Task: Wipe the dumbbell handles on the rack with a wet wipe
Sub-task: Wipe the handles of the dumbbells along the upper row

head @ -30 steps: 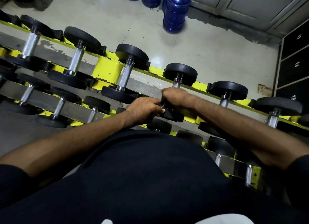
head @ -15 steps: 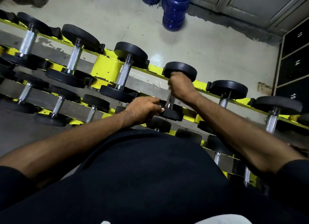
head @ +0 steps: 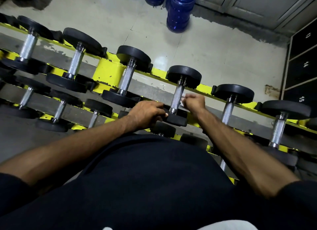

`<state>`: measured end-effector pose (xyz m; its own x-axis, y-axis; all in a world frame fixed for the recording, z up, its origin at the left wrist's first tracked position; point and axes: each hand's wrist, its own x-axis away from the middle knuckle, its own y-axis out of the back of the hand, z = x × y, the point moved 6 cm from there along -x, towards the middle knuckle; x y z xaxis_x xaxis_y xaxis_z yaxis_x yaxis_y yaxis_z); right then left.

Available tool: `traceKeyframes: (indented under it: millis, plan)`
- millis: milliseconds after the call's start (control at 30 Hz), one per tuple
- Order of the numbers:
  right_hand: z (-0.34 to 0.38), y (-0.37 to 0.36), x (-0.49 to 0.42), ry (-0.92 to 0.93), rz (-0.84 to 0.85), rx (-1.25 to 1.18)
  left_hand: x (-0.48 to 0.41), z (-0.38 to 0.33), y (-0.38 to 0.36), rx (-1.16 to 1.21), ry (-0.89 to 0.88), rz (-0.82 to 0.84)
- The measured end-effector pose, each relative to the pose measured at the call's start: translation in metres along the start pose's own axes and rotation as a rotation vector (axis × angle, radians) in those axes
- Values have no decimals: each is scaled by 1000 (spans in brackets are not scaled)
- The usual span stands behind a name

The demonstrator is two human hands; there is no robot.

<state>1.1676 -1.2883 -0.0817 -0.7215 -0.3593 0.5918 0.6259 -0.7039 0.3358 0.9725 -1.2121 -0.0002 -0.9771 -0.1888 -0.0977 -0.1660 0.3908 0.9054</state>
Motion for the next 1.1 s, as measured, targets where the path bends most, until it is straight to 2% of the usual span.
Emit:
traceKeyframes:
  millis: [100,167,300,367,567,733,933,1000,1100]
  plan:
    - [-22,0,21,-188,251,-45,-1,0,2,-8,-11,8]
    - [-16,3,25,-221,312,-112,-1,-1,2,-11,-15,12]
    - [15,0,10,-184,194,-469,-1,-1,1,-3,-2,2]
    - [18,-4,3,-198,119,-553,-1,-1,2,0,4,-2]
    - [-9,1,16,-441,398,-140,-2,2,0,9,-4,7]
    - [14,-13,3,-402,220,-400,-2,0,2,13,5,-4]
    - [24,-29,4,-474,188,-576,-4,2,2,6,36,35]
    - [28,-30,4,-434,124,-676,-5,2,1,7,46,49]
    - [19,-23,3,-300,-71,-755,-4,4,-1,18,46,40]
